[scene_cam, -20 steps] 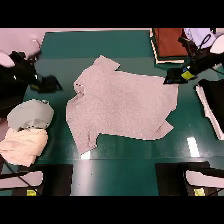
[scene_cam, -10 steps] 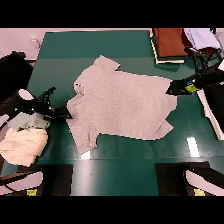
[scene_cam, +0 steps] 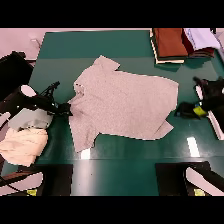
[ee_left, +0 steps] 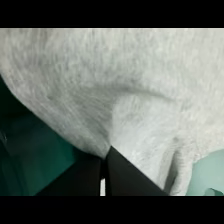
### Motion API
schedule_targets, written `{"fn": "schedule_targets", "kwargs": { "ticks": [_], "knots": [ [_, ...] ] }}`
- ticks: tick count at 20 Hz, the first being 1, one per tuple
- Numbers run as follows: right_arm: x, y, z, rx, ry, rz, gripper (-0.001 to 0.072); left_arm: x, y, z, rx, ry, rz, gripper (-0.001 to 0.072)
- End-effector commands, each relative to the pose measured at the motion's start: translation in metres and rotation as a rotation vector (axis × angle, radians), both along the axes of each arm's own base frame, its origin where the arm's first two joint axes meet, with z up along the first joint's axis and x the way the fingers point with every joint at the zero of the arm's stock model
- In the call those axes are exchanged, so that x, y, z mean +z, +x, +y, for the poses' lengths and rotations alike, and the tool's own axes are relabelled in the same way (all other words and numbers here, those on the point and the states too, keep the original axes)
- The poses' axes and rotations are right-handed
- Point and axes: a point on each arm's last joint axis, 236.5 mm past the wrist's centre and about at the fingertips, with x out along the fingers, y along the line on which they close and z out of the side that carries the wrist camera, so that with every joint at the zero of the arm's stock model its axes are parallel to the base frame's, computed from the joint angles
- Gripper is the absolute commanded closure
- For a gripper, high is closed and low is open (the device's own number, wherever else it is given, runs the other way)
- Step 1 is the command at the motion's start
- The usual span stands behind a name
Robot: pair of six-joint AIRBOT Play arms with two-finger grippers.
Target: Fold the shirts.
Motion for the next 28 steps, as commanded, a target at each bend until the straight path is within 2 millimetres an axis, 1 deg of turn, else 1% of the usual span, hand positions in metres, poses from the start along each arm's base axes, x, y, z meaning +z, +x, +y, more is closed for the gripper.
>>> {"fn": "schedule_targets", "kwargs": {
  "ticks": [1,2,3,4,7,10,11,12,13,14,15,16,17,18,19,20,21,22,23,24,25,26,27,28],
  "knots": [
    [-0.049,-0.054,-0.011,-0.163,0.096,0.143,0.0208,0.011,0.009,-0.005,0.001,-0.023,-0.029,0.0685],
    [-0.056,-0.055,-0.006,-0.198,0.145,0.137,0.0220,0.012,0.009,-0.006,0.003,-0.026,-0.029,0.0685],
    [-0.063,-0.052,0.000,-0.230,0.191,0.121,0.0280,0.012,0.009,-0.006,0.003,-0.026,-0.029,0.0685],
    [-0.068,-0.046,0.004,-0.248,0.221,0.103,0.0284,0.011,0.009,-0.006,0.003,-0.026,-0.029,0.0685],
    [-0.076,-0.020,0.021,-0.278,0.279,0.043,0.0290,0.012,0.010,-0.005,0.007,-0.025,-0.034,0.0685],
    [-0.083,0.003,0.030,-0.214,0.242,0.004,0.0399,0.012,0.011,-0.005,0.007,-0.025,-0.035,0.0686],
    [-0.080,0.011,0.034,-0.183,0.228,-0.016,0.0554,0.015,0.012,-0.005,0.004,-0.026,-0.039,0.0686],
    [-0.076,0.018,0.037,-0.152,0.218,-0.036,0.0647,0.020,0.015,-0.006,0.000,-0.027,-0.050,0.0686],
    [-0.069,0.024,0.039,-0.111,0.199,-0.058,0.0697,0.031,0.019,-0.006,-0.002,-0.026,-0.082,0.0686],
    [-0.057,0.028,0.037,-0.064,0.169,-0.086,0.0698,0.047,0.024,-0.005,-0.001,-0.021,-0.129,0.0686],
    [-0.041,0.033,0.035,-0.024,0.139,-0.126,0.0698,0.070,0.029,-0.003,0.006,-0.016,-0.191,0.0686],
    [-0.019,0.040,0.033,0.005,0.116,-0.181,0.0698,0.097,0.033,-0.002,0.010,-0.012,-0.258,0.0686],
    [0.011,0.050,0.028,0.028,0.084,-0.264,0.0698,0.133,0.035,-0.003,0.005,-0.011,-0.347,0.0686],
    [0.048,0.060,0.025,0.040,0.056,-0.364,0.0698,0.171,0.035,-0.003,-0.001,-0.011,-0.438,0.0686],
    [0.094,0.072,0.020,0.041,0.020,-0.499,0.0698,0.218,0.033,-0.002,0.006,-0.010,-0.544,0.0686],
    [0.143,0.079,0.017,0.044,-0.017,-0.631,0.0699,0.270,0.027,-0.002,0.005,-0.007,-0.672,0.0686],
    [0.198,0.080,0.013,0.045,-0.065,-0.772,0.0699,0.322,0.018,-0.002,0.013,-0.009,-0.800,0.0686],
    [0.252,0.076,0.009,0.044,-0.115,-0.908,0.0699,0.378,0.004,-0.002,0.029,-0.017,-0.936,0.0686],
    [0.300,0.066,0.007,0.039,-0.165,-1.023,0.0699,0.428,-0.015,-0.001,0.035,-0.019,-1.059,0.0686],
    [0.349,0.053,0.004,0.031,-0.219,-1.137,0.0699,0.472,-0.033,-0.001,0.040,-0.025,-1.163,0.0686],
    [0.388,0.039,0.003,0.022,-0.268,-1.230,0.0699,0.517,-0.058,-0.002,0.040,-0.030,-1.277,0.0686],
    [0.425,0.023,0.003,0.011,-0.319,-1.318,0.0699,0.552,-0.079,-0.001,0.046,-0.036,-1.377,0.0686],
    [0.453,0.009,0.002,0.000,-0.365,-1.383,0.0700,0.585,-0.101,0.001,0.066,-0.045,-1.473,0.0686],
    [0.477,-0.003,0.002,-0.008,-0.407,-1.433,0.0699,0.610,-0.119,0.004,0.089,-0.047,-1.554,0.0687]
  ]
}}
